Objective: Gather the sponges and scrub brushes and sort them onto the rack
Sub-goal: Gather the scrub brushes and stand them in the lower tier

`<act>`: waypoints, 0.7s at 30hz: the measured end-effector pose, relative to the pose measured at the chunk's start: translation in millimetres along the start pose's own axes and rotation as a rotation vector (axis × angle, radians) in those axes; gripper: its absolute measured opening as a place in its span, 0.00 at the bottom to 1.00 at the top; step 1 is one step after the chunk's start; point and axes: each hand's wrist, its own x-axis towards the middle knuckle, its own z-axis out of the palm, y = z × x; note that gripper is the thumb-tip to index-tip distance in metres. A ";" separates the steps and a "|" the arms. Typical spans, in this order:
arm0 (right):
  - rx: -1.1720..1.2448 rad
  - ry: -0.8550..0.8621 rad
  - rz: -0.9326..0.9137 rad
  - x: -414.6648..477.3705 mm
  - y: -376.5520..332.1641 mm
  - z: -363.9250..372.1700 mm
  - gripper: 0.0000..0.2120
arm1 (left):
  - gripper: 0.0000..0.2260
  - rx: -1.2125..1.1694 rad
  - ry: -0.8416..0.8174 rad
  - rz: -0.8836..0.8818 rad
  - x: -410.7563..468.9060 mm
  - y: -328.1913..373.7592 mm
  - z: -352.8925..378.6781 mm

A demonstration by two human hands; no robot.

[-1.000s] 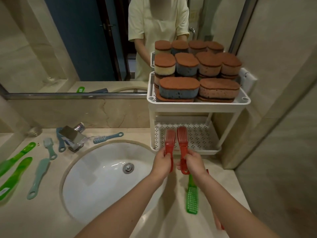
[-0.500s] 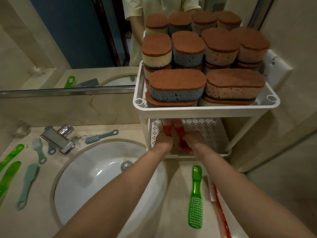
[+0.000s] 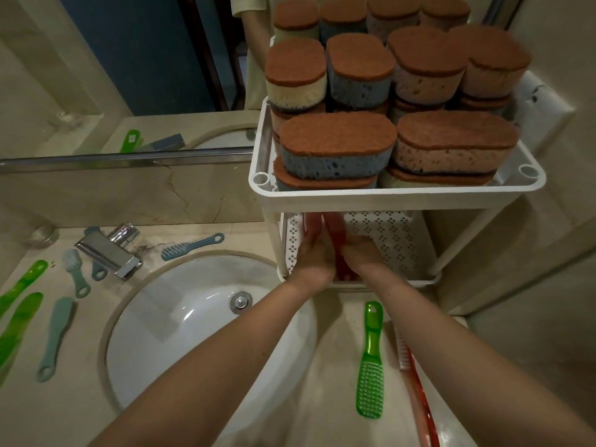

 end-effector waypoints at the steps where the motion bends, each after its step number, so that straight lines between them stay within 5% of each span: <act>1: -0.025 -0.004 -0.031 -0.8 0.7 0.0 0.11 | 0.28 0.026 -0.042 0.052 -1.3 -3.1 1.1; 10: 0.074 -0.135 -0.118 8.5 9.4 12.9 0.20 | 0.34 0.188 -0.140 0.084 -7.7 -20.7 5.6; 21: 0.126 -0.235 -0.142 9.6 7.2 21.5 0.12 | 0.34 0.020 -0.099 0.010 -4.4 -19.9 0.5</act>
